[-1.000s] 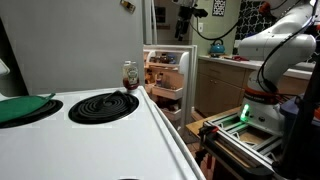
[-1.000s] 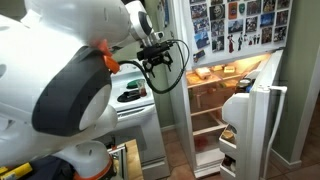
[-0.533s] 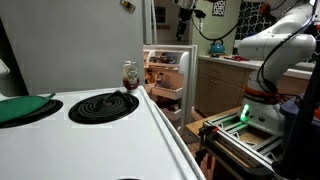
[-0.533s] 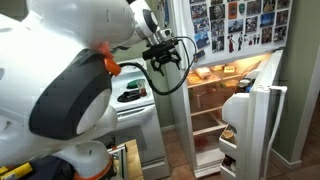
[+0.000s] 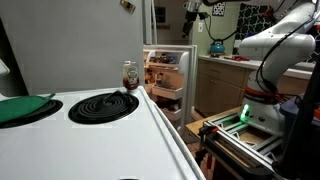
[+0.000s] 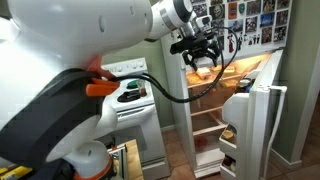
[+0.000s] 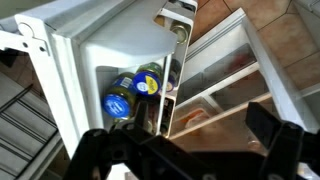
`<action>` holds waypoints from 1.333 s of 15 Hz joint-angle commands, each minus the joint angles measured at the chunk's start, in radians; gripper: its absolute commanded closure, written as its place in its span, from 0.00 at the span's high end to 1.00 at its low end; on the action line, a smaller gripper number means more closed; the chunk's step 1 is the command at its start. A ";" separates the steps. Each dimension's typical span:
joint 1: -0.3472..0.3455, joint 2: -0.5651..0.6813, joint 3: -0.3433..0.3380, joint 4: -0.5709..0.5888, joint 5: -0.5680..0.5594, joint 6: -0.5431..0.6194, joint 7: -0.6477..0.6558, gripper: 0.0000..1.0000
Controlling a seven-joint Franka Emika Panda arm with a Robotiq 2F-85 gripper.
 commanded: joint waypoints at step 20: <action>0.193 -0.235 -0.519 0.443 0.364 0.244 -0.033 1.00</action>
